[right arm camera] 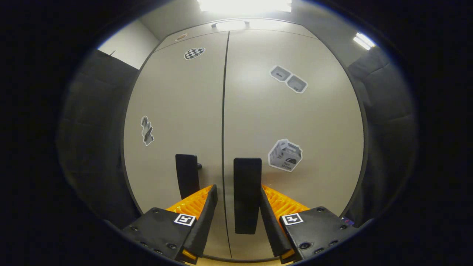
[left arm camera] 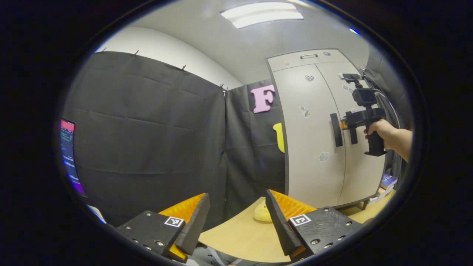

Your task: Open the right door of the double-door shoe cabinet with the right hand, and open the left door with the left hand.

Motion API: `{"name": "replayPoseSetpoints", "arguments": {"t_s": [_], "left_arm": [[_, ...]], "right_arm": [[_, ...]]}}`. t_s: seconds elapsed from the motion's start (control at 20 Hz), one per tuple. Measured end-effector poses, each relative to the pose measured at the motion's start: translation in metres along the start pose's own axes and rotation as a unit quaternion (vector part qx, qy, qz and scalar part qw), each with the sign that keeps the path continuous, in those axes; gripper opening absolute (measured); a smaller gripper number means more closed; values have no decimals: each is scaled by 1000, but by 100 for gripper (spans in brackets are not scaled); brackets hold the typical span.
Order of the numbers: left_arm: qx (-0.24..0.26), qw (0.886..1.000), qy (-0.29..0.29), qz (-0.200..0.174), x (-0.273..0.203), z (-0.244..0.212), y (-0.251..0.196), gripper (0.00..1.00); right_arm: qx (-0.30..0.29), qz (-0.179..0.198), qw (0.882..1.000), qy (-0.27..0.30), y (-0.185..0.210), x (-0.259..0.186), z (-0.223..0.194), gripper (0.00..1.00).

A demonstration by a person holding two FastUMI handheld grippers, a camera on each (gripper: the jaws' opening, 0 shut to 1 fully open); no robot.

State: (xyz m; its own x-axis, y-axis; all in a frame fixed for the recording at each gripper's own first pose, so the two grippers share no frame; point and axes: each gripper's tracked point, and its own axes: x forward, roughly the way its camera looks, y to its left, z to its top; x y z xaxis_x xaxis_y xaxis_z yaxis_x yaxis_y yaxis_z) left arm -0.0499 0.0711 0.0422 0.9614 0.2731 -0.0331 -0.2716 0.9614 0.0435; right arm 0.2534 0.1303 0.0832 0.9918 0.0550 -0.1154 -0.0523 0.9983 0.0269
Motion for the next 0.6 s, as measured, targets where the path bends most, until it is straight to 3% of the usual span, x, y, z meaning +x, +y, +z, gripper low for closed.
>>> {"name": "replayPoseSetpoints", "arguments": {"t_s": [0.05, 0.1, 0.2, 0.25, 0.6], "left_arm": [[1, 1000, 0, 3, -1, -1, 3, 88], [1, 1000, -1, 5, -5, -1, 6, 88], [0, 1000, -1, 9, -7, 1, 7, 88], [0, 1000, 0, 9, -7, 0, 6, 88], [-2, 1000, -8, 3, -4, 7, 6, 88]], "right_arm": [[5, -16, 1000, 10, -6, 2, -3, 62], [14, -21, 1000, 2, -7, 4, 1, 69], [18, -41, 999, -1, -15, 3, 1, 49], [19, -43, 999, -1, -15, 3, 0, 45], [15, 1, 1000, 22, -15, 5, -4, 12]]}}
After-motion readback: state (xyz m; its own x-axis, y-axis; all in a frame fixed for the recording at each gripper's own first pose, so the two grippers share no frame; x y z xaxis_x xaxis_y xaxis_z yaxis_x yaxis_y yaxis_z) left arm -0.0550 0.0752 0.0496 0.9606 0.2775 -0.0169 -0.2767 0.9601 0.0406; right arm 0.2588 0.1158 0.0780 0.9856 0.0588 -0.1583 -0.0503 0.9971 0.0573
